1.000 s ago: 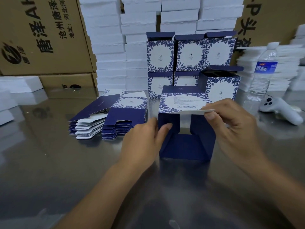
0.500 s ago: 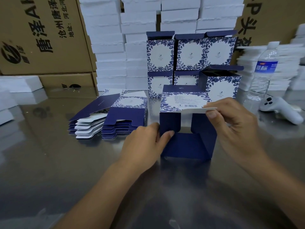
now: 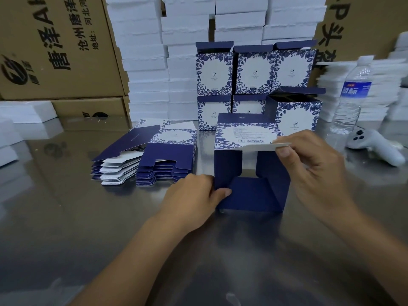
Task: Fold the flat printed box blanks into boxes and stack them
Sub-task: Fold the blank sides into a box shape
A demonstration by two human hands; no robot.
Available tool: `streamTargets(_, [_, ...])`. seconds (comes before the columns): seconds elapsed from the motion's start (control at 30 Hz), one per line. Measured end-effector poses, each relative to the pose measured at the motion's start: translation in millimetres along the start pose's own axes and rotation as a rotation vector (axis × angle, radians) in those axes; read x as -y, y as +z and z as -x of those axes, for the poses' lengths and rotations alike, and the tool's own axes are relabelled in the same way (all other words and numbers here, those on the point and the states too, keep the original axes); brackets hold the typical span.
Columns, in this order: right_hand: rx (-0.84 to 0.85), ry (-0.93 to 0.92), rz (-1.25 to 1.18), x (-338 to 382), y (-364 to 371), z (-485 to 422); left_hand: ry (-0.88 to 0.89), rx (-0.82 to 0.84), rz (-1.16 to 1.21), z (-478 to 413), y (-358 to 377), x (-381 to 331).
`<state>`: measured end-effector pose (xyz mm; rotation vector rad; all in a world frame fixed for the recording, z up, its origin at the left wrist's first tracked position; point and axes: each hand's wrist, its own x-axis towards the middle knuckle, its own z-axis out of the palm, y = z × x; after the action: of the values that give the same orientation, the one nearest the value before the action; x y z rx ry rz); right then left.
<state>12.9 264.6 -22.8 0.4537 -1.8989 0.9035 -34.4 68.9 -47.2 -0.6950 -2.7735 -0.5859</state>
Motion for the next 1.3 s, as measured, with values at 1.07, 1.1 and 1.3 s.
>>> streamTargets(1.07, [0.143, 0.306, -0.213, -1, 1, 1, -0.070, 0.029, 0.337, -4, -25, 15])
streamTargets(1.1, [0.149, 0.287, -0.162, -1, 1, 2, -0.070, -0.082, 0.410, -5, -26, 13])
streamTargets(1.3, [0.059, 0.034, 0.036, 6, 5, 4, 0.177, -0.467, 0.658, 1, -32, -17])
